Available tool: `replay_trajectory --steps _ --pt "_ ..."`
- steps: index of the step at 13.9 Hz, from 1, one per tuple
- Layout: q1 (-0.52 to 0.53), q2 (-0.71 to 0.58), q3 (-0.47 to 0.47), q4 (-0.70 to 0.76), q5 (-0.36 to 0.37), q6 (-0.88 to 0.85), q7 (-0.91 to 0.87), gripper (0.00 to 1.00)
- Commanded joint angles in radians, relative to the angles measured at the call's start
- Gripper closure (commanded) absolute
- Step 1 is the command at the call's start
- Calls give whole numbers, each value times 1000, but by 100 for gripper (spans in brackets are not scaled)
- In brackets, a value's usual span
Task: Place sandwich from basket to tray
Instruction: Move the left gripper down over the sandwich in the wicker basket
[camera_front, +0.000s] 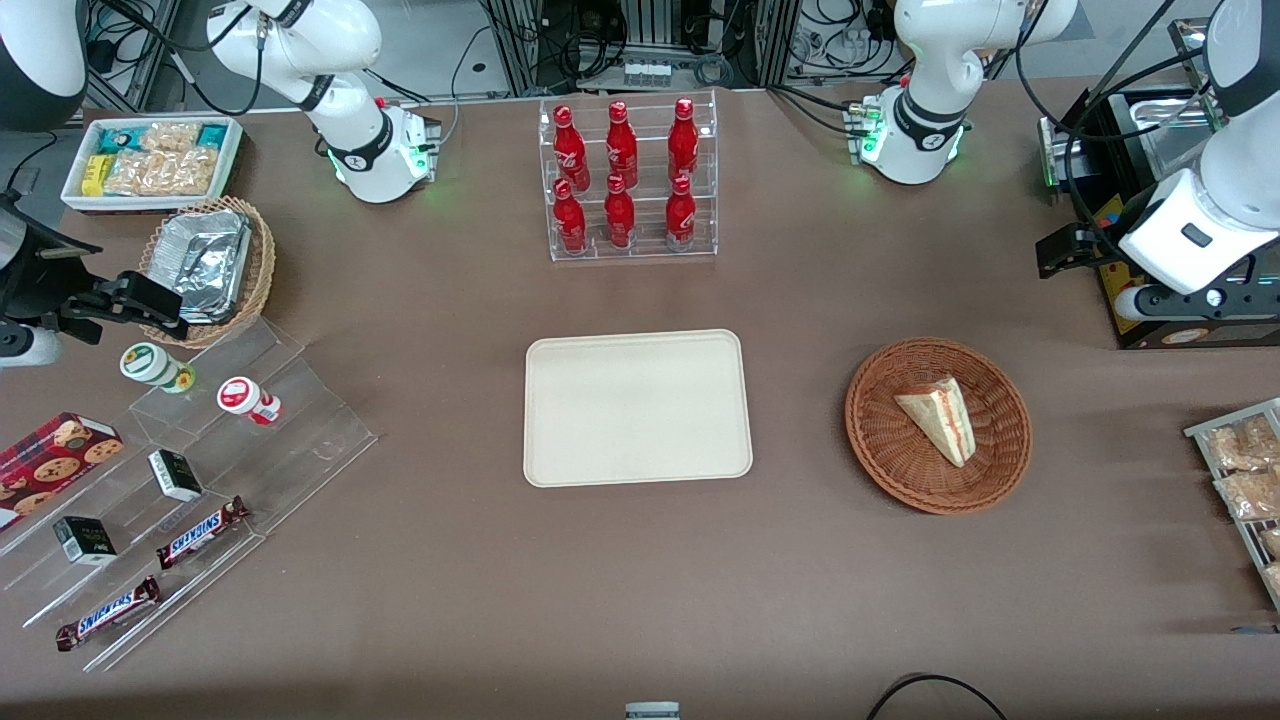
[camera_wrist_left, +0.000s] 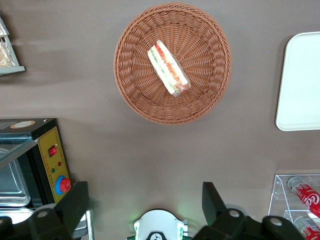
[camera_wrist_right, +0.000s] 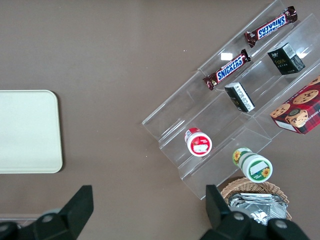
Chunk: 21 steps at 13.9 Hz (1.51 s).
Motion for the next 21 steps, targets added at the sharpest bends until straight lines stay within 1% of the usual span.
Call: replay_trajectory --steps 1,3,7,11,13,16,18,21 --pt "-14 8 11 3 -15 25 14 0" --pt "-15 12 9 -3 -16 41 19 0" --pt "-26 20 7 -126 -16 155 20 0" --pt "-31 20 7 -325 -18 390 14 0" --pt "-29 15 9 -429 -32 523 8 0" --pt "-29 23 9 -526 -32 663 -1 0" --pt "-28 35 9 -584 -32 760 -68 0" --pt "-41 100 7 -589 -30 838 -284 0"
